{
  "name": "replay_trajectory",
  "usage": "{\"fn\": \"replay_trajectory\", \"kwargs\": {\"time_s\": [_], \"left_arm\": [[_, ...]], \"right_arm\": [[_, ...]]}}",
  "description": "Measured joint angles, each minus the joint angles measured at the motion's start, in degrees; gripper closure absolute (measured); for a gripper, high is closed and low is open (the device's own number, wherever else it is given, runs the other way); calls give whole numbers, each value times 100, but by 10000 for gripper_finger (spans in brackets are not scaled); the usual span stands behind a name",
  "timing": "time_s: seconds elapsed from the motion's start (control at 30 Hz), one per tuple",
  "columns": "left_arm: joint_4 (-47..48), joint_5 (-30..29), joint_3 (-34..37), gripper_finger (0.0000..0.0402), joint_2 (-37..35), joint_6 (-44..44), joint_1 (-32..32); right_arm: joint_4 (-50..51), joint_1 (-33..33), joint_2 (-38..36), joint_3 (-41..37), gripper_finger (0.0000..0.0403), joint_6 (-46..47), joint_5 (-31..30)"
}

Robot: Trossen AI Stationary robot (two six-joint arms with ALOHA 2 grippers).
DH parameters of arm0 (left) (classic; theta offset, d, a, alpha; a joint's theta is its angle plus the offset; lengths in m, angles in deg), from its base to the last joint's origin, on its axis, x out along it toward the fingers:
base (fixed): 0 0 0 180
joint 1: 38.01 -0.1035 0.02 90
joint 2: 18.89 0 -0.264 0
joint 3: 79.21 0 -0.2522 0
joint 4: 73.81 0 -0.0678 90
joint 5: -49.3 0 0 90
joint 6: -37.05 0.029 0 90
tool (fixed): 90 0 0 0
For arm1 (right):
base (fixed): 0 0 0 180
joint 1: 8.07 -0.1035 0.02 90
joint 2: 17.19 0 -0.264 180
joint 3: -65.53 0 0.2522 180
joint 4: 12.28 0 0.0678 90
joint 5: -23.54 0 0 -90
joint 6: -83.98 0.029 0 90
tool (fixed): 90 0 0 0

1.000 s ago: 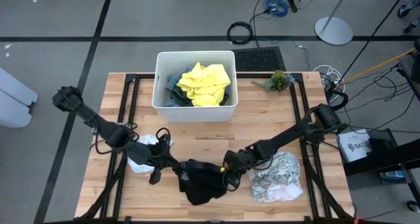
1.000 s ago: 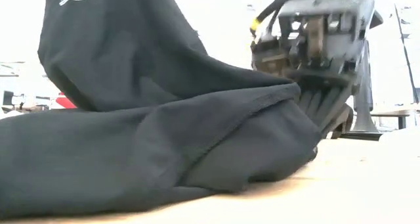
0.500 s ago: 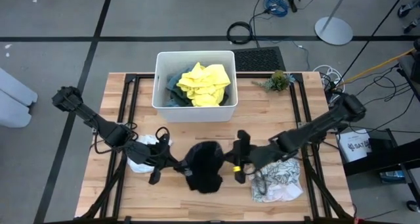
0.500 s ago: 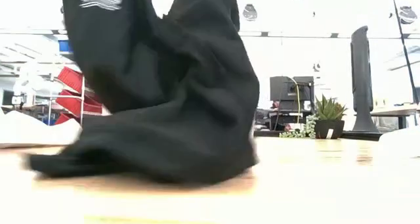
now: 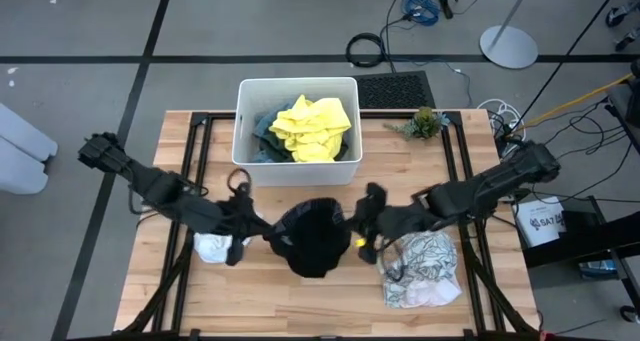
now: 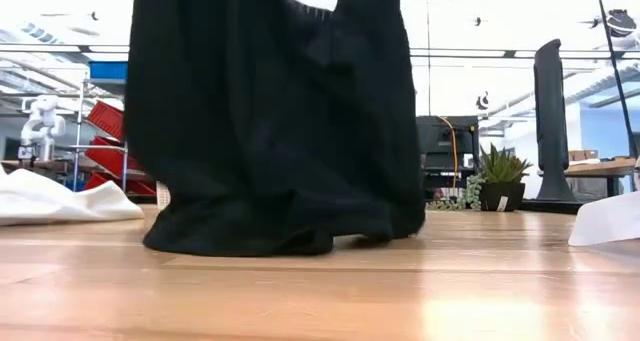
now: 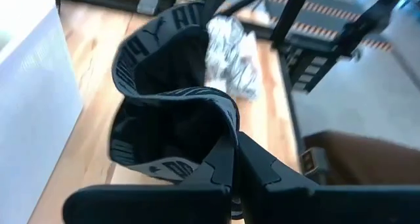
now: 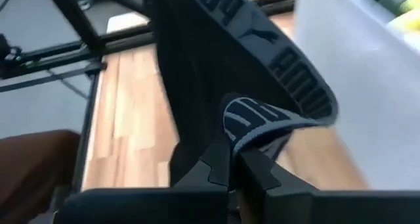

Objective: Fold laundry
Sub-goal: Fold the black underwear

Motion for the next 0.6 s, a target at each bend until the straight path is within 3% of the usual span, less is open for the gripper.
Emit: {"fn": "replay_trajectory", "kwargs": {"time_s": [0.17, 0.27, 0.5, 0.6], "left_arm": [[-172, 77, 0, 394, 805, 19, -2], [-439, 350, 0, 394, 1352, 245, 0], [-351, 951, 4, 394, 2586, 707, -40], [-131, 970, 10, 394, 2839, 924, -114]], "right_arm": [[-997, -28, 836, 0, 403, -305, 800], [-1421, -21, 1363, -1, 403, -395, 965], [-1812, -26, 2477, -3, 403, -449, 1683], [-1852, -19, 2686, -4, 403, -542, 1683]]}}
